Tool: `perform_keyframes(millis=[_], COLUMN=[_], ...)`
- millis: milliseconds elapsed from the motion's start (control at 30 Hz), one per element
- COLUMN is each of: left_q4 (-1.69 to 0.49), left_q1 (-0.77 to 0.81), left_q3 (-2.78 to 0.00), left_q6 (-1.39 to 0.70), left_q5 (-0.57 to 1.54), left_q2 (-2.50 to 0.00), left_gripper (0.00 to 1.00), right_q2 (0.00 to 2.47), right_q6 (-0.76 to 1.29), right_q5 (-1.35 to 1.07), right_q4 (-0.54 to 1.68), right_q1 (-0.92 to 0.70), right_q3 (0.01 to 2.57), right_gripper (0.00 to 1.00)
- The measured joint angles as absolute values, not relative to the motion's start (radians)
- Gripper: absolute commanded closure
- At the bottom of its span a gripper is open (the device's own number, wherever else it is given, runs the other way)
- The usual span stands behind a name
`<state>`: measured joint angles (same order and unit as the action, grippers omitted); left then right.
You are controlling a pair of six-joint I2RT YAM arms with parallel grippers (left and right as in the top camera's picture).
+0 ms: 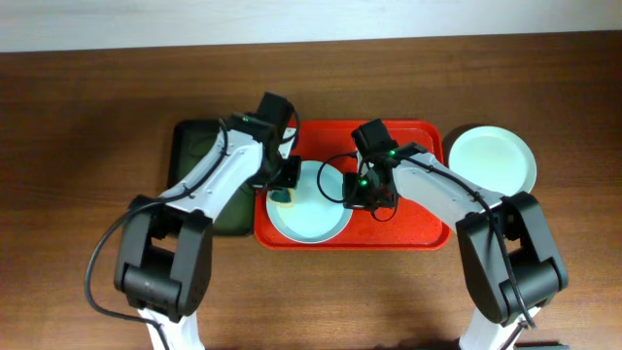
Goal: Clean dirty plates on tray and stack at the side
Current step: 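Scrub the light blue plate with the sponge while right gripper holds rim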
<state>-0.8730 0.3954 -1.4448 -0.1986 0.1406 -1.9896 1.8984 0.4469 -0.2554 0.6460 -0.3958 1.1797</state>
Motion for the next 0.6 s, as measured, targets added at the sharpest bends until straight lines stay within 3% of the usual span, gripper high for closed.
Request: perform_keyframes(millis=[133,267,600], left_q4=[-0.725,-0.708,-0.702], left_q1=[0.422,0.432,0.455], left_q3=[-1.320,-1.308,-1.300], left_q6=[-0.233,-0.259,-0.245], left_q5=[0.149,0.161,0.586], left_q2=[-1.988,-1.984,-2.030], left_gripper=[1.00,1.00,1.00], right_q2=[1.900,1.900,1.900], right_q6=[0.449,0.449,0.449], right_q5=[-0.255,-0.250,-0.249], right_q4=[0.648,0.650,0.649], right_q1=[-0.396,-0.396,-0.396], right_q3=[1.180,1.180,1.180], right_gripper=[0.96,0.96,0.96])
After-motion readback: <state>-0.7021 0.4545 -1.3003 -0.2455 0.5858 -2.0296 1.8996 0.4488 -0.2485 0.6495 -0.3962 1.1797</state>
